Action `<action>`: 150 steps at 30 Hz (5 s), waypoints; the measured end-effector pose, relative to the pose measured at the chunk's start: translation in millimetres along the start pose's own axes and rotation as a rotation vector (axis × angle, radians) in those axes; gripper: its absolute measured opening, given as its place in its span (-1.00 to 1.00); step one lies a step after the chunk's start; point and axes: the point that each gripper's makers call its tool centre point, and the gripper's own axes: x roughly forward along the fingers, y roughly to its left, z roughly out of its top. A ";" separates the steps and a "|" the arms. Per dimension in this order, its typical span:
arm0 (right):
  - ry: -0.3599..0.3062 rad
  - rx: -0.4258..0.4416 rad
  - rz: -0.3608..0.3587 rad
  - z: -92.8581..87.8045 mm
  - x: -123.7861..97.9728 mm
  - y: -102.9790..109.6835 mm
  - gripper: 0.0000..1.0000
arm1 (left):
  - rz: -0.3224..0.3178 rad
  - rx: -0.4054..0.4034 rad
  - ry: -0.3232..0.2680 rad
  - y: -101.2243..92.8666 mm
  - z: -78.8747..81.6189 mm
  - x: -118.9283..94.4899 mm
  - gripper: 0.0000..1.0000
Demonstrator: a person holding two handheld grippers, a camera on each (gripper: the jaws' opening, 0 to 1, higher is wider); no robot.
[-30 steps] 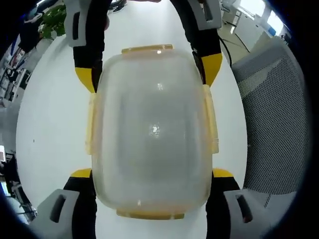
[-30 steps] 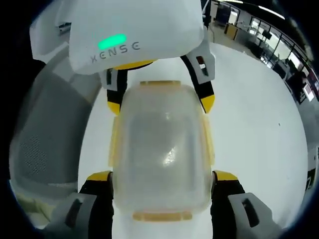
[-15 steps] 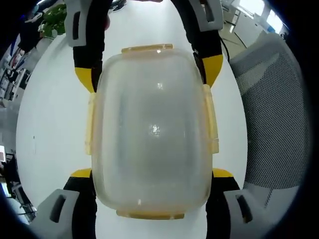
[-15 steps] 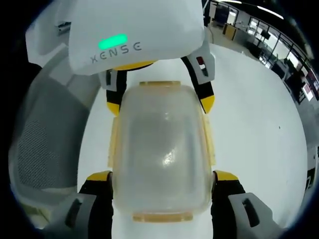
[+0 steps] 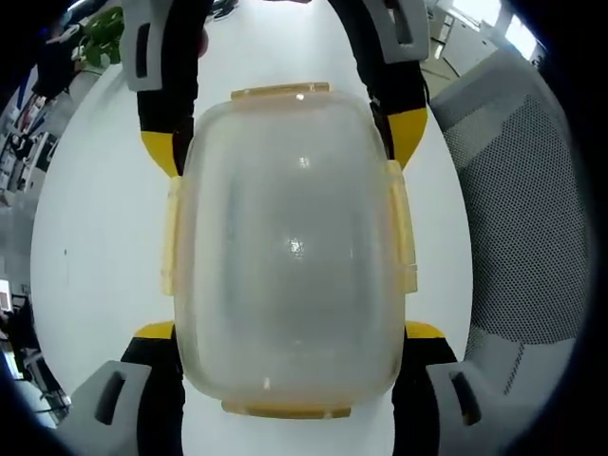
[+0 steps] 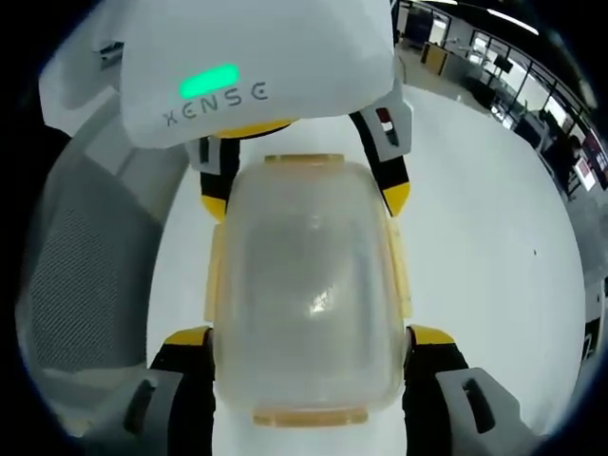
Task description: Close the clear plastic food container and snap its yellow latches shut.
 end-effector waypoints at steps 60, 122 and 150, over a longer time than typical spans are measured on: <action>0.032 0.054 -0.039 27.8 15.2 -35.4 0.67 | -0.012 0.021 -0.065 36.4 -28.7 -4.2 0.85; 0.037 0.056 -0.042 30.9 22.0 -88.5 0.74 | 0.001 0.006 -0.104 88.4 -33.8 -0.2 0.85; -0.196 0.204 -0.173 40.6 6.9 -91.4 0.89 | 0.116 -0.150 -0.250 86.3 -30.7 -19.7 0.82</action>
